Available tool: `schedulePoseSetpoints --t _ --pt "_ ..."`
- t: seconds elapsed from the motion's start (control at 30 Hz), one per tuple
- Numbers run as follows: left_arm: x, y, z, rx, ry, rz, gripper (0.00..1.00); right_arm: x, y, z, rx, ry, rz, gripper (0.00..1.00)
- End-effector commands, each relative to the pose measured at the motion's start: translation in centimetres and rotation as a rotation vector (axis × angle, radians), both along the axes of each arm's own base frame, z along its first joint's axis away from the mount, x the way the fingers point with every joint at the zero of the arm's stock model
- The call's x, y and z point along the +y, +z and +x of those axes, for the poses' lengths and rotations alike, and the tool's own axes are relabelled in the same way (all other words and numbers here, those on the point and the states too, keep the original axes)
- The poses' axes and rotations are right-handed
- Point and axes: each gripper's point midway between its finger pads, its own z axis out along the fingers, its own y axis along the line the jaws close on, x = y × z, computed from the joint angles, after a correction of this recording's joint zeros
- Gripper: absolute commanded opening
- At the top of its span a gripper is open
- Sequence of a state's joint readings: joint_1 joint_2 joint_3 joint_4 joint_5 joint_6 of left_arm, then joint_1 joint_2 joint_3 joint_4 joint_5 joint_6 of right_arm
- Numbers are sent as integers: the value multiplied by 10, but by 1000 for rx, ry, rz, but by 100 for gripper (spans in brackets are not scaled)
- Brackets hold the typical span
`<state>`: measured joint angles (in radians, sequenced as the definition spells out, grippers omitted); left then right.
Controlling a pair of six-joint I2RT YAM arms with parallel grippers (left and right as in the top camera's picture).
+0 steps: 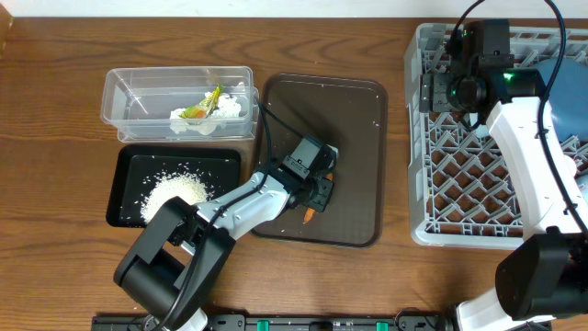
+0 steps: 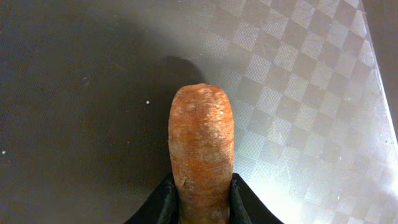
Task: Sort waste into correct bins and load items into the dishwasher rack
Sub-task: 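Carry the carrot with the left gripper onto the black rice tray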
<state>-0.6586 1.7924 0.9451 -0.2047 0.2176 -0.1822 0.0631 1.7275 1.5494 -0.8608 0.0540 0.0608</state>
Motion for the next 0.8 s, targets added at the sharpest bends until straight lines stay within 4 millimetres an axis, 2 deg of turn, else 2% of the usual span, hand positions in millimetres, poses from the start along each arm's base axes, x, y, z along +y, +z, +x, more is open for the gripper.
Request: schedulePoseSetpoints --t 0.0,0.1,0.17,0.33,0.43,0.53,0.63,0.77 --pt "0 -7 -1 8 -9 23 20 -1 -5 0 15 -5 7 87" --pt "5 -4 1 -4 3 40 19 -2 -5 -1 20 3 -4 87" --pt "17 2 6 -32 33 80 19 -3 -5 -2 23 2 -11 87" --pt "50 39 19 -102 124 118 18 -4 -6 -2 25 -1 -15 87" --pt "78 70 27 -148 201 113 19 -4 -6 -2 24 3 -17 87" --pt "115 98 33 -189 302 114 19 -4 -6 -2 24 5 -18 88" --pt "152 117 34 -202 405 112 19 -4 -6 -2 24 5 -18 87" --pt "202 125 34 -186 560 128 18 -4 -5 -2 23 5 -18 87"
